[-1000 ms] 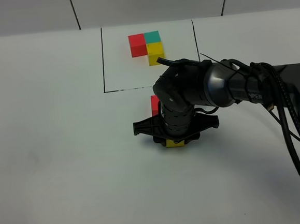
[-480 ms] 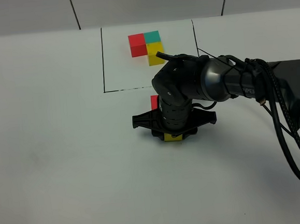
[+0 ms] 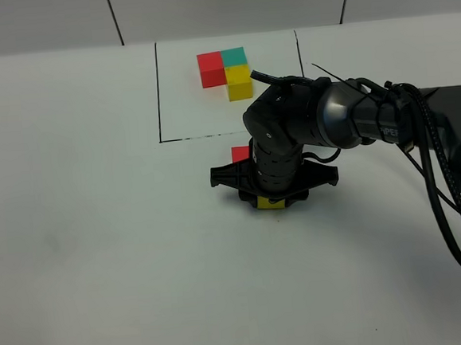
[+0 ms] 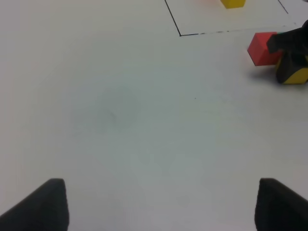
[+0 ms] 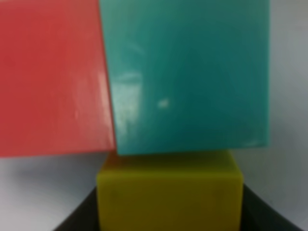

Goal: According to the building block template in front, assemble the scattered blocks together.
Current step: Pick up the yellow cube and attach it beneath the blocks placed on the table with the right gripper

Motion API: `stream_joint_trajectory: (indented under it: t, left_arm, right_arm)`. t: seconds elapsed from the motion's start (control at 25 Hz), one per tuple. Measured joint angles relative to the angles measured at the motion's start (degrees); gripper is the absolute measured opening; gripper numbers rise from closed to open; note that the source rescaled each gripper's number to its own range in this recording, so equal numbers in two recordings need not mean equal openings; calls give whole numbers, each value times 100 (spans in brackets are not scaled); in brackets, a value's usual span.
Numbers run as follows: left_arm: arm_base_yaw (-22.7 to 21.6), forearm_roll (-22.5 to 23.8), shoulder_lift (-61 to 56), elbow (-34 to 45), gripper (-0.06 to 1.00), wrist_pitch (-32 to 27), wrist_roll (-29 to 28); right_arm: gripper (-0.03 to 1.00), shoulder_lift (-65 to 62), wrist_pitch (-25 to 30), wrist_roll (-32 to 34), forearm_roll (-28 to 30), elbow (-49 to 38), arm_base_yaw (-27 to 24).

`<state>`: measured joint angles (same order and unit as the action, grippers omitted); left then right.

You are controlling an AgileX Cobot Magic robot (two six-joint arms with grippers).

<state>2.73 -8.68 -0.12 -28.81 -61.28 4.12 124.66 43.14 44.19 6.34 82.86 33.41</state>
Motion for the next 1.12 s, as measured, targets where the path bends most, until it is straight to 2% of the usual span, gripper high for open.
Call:
stream_joint_trajectory:
  t: [1.12]
  left_arm:
    - [0,0,0,0,74,0,-5]
  right_arm:
    - [1,20,78,-29,162,6,0]
